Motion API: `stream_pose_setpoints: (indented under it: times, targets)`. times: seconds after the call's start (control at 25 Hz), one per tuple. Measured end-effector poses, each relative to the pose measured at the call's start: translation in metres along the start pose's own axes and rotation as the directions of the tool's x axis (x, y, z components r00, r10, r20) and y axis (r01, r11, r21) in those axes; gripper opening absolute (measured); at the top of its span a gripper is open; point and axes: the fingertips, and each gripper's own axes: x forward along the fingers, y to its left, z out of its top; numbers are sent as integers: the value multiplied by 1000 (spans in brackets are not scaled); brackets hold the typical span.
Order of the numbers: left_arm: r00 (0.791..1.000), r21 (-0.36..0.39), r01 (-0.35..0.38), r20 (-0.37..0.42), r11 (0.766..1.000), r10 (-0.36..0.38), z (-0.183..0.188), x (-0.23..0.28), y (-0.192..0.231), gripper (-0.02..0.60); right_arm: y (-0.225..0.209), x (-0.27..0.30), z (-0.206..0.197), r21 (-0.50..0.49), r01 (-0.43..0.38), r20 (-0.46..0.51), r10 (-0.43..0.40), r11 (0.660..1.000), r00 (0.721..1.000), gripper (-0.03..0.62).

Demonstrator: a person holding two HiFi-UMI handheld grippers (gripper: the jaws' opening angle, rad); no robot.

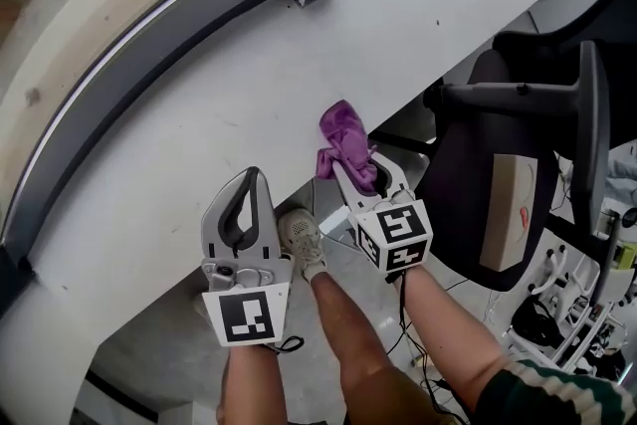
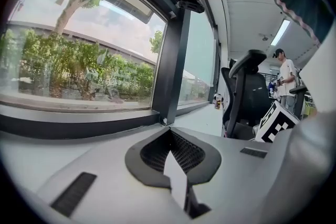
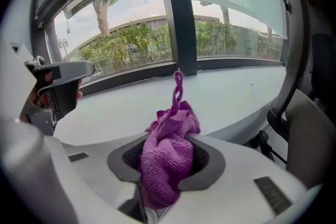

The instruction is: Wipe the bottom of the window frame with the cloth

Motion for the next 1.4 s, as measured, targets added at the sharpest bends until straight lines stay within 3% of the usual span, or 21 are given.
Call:
stream_pose_setpoints:
  times: [0.76,1.08,1.4]
  targets:
    - [990,-13,-137,9,990,138,-9,-105,85,6,128,8,-12,-132,-150,-25,148,980,989,149]
    - [984,-4,-180,8,984,180,-10,-141,107,6,192,4,-24,-182,-245,-63,237,952,969,149]
    - [970,-50,-243,3,969,243,-24,-184,136,6,246,6,-30,-245,-319,-100,304,915,947,149]
